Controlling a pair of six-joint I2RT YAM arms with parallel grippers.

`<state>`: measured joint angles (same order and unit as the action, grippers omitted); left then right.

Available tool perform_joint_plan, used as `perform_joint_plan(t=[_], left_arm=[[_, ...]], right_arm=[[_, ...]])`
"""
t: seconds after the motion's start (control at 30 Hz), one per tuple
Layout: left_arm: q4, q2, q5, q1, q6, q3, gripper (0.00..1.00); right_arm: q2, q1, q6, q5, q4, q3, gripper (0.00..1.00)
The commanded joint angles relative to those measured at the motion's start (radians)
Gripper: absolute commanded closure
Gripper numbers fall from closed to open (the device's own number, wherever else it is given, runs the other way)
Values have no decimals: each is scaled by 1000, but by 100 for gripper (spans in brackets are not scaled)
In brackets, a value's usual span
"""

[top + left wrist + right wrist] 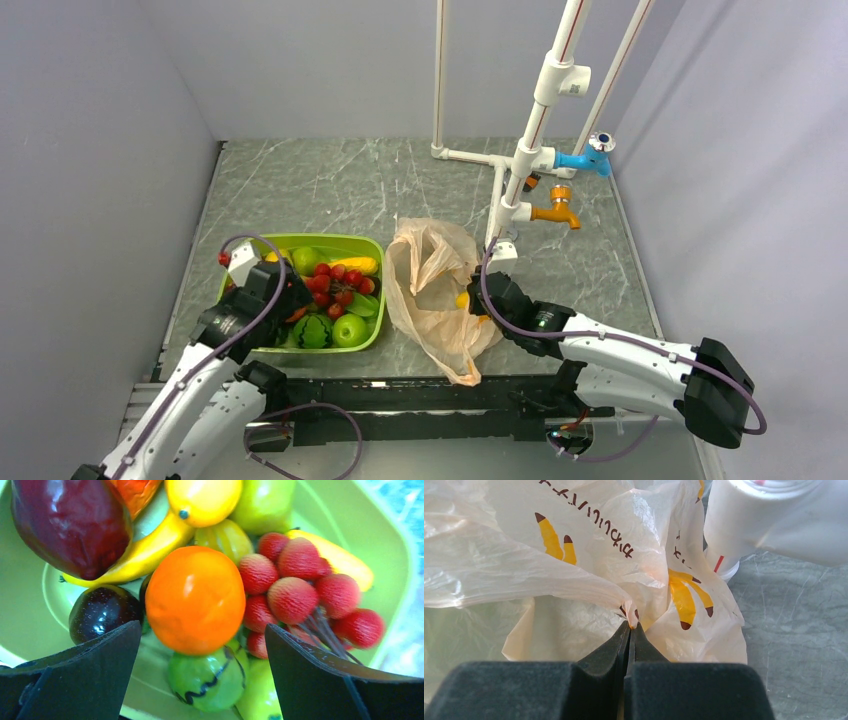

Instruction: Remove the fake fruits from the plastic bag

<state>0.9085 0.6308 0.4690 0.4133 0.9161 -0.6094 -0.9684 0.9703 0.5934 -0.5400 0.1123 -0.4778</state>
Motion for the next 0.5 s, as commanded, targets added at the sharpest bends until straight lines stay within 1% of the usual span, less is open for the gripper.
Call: perform_joint_plan(t=[0.0, 0.1, 0.2, 0.37, 0.47], left_arm=[[42, -67, -81, -5, -24, -121, 1], [22, -104, -176, -5, -63, -144, 1], [-42, -133, -326, -4, -103, -142, 1], [-238, -154, -633, -4, -159, -94, 1], [-396, -154, -778, -3, -100, -20, 1]], right_arm=[[14, -3, -18, 13, -15, -36, 100], [21, -2, -19, 17, -16, -33, 100], [22, -3, -24, 23, -22, -34, 100], [4, -4, -23, 38, -17, -43, 100], [0, -3, -25, 50, -18, -46, 100]])
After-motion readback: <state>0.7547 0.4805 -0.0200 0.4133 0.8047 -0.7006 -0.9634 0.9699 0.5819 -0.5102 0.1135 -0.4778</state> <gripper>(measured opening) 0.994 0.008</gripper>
